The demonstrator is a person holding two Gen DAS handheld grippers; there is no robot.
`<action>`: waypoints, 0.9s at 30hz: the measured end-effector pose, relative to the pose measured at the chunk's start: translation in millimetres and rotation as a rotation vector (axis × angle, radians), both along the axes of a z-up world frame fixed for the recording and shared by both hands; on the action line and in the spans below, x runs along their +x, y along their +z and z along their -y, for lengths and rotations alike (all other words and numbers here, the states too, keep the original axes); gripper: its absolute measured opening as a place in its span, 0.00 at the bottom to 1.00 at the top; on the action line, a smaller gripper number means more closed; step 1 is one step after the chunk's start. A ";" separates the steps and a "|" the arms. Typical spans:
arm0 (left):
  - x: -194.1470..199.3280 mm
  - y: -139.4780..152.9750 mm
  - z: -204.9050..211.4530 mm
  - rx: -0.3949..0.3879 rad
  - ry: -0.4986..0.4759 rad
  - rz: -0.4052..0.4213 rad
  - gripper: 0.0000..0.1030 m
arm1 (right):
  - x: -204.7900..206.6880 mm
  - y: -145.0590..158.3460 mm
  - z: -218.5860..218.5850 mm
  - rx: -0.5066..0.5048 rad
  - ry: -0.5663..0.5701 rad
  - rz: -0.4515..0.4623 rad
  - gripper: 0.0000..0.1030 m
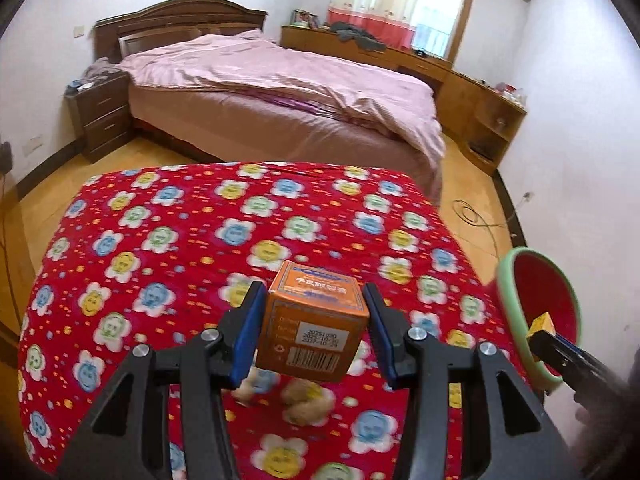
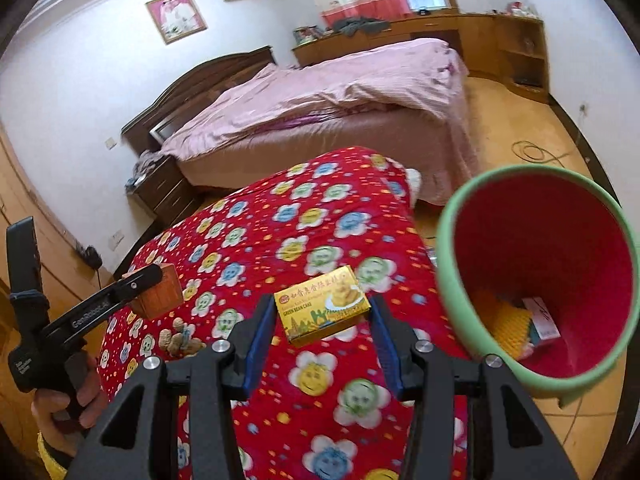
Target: Collect trash
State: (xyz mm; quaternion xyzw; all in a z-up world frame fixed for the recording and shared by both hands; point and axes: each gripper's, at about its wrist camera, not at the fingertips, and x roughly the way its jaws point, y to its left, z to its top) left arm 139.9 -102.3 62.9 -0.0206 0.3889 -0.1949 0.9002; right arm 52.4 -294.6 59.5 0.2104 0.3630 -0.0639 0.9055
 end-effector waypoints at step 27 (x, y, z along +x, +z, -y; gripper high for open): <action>-65.6 -5.5 192.9 0.054 -0.400 -0.022 0.48 | -92.9 -4.9 130.8 0.028 -0.285 0.039 0.49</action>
